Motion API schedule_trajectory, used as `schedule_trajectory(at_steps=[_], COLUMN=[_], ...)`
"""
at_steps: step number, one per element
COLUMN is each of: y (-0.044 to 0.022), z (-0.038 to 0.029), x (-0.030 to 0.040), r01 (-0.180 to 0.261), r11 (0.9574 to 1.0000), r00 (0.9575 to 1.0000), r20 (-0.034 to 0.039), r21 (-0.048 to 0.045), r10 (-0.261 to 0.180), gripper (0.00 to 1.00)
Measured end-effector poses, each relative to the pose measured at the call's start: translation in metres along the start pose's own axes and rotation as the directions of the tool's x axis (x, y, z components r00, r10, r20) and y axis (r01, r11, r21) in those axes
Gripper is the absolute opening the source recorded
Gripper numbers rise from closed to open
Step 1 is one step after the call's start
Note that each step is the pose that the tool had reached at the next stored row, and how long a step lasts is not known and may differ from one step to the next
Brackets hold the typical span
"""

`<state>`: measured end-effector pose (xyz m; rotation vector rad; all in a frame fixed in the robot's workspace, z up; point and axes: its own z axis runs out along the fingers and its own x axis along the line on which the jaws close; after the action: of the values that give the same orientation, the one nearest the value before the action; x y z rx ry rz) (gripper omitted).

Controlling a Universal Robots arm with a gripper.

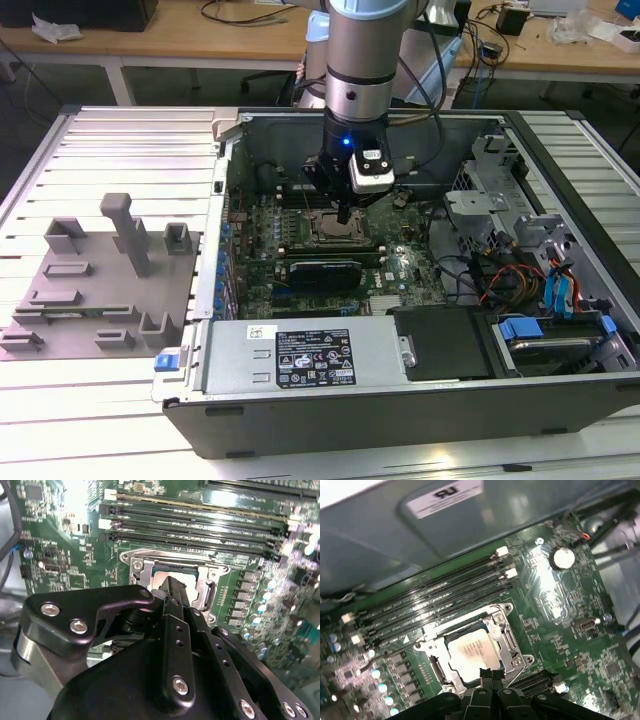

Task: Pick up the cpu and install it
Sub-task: 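Close the cpu cover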

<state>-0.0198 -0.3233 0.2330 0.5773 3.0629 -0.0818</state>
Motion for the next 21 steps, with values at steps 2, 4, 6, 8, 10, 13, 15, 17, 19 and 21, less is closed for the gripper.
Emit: schedule_trajectory(at_steps=[2, 4, 6, 8, 10, 13, 15, 17, 19, 21], y=[0.0, 0.0, 0.0, 0.0, 0.0, 0.0009, 0.0018, 0.0017, 0.0012, 0.0006], z=[0.0001, 0.0003, 0.0004, 0.0009, 0.0014, 0.0018, 0.002, 0.0024, 0.0028, 0.0029], x=[0.0, 0.0, 0.0, 0.0, 0.0, 0.001, 0.0025, 0.0079, 0.0131, 0.0159], r01=[0.056, 0.096, 0.137, 0.194, 0.253, 0.282, 0.292, 0.298, 0.302, 0.306], r11=[0.9985, 0.9954, 0.9906, 0.9811, 0.9674, 0.9595, 0.9565, 0.9546, 0.9533, 0.952], r00=[0.9985, 0.9954, 0.9906, 0.981, 0.9673, 0.9594, 0.9564, 0.9545, 0.9532, 0.9519], r20=[0.0027, 0.0047, 0.0068, 0.0097, 0.013, 0.0146, 0.0152, 0.0156, 0.0158, 0.016], r21=[-0.0017, -0.003, -0.004, -0.0054, -0.0066, -0.0074, -0.0076, -0.0078, -0.0079, -0.0076], r10=[-0.056, -0.096, -0.137, -0.194, -0.253, -0.282, -0.292, -0.298, -0.302, -0.306], gripper=[0.11, 0.11, 0.11, 0.11, 0.11, 0.11, 0.11, 0.11, 0.11, 0.11])
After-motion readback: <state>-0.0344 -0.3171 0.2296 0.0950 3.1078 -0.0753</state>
